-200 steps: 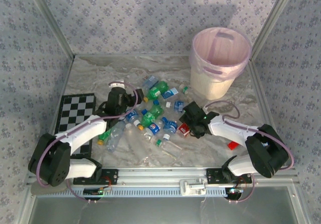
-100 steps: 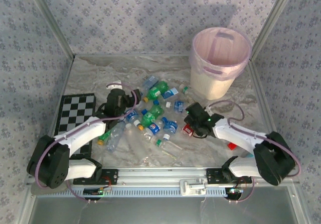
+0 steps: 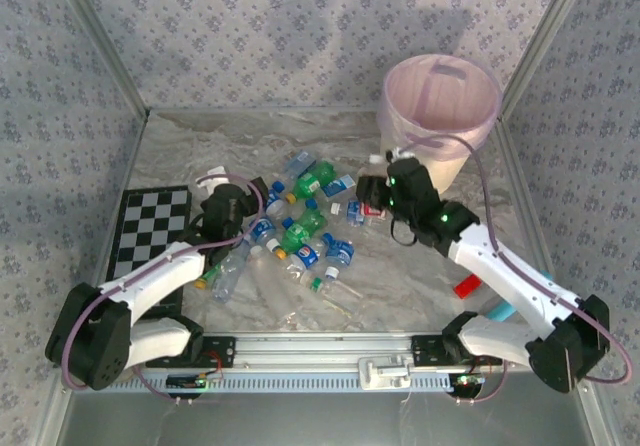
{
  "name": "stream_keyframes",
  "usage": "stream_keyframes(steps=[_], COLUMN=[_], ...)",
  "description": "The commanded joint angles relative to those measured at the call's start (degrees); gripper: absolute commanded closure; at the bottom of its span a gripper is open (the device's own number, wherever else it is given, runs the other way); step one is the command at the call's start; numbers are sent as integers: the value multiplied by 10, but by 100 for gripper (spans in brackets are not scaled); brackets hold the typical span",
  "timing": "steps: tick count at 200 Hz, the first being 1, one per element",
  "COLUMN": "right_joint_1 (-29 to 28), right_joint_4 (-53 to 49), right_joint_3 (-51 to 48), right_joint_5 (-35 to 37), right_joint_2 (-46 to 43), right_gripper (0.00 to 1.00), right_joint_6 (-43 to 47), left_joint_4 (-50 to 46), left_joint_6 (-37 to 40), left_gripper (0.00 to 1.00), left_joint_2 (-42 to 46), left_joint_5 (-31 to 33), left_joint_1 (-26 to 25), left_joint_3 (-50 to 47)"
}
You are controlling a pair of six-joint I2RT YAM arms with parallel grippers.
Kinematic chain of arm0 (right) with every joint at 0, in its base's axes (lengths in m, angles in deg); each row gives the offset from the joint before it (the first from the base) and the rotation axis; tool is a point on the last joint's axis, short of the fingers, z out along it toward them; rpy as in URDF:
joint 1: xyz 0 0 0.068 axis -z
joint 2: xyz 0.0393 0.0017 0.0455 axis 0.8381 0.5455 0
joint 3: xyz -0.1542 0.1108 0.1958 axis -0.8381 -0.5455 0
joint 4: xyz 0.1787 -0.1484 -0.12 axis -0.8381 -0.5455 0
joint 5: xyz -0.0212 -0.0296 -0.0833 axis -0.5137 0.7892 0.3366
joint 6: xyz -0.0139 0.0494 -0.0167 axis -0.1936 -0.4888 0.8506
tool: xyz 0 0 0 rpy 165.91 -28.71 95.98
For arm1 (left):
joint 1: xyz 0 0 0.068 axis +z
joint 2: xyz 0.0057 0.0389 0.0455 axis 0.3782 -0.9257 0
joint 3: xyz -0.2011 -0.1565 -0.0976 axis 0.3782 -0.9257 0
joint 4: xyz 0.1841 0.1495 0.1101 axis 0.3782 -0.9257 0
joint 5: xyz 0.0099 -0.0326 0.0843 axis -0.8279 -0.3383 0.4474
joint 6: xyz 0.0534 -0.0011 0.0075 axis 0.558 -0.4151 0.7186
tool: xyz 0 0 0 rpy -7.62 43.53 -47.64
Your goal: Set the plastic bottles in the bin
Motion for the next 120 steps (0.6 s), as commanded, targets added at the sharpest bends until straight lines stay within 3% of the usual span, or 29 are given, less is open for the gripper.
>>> stream_keyframes(steps=[1, 33, 72, 120], right_joint_1=[26, 93, 182, 272], right_joint_4=[-22, -64, -100, -149], right_joint_3=[101, 251, 389, 482], right_joint_5=[-69, -133, -157, -113], right_joint_2=[39, 113, 178, 254], right_gripper=[55, 55, 55, 54], right_joint_6=[153, 192, 197, 199], left_joint_4=[6, -2, -10, -22], left_joint_6=[-20, -27, -20, -10], left_gripper=[0, 0, 0, 0], left_joint_2=[17, 26, 49, 80], left_joint_5=[18, 18, 23, 31], left_joint_1=[5, 6, 6, 9], left_joint_3=[-4, -7, -17, -34])
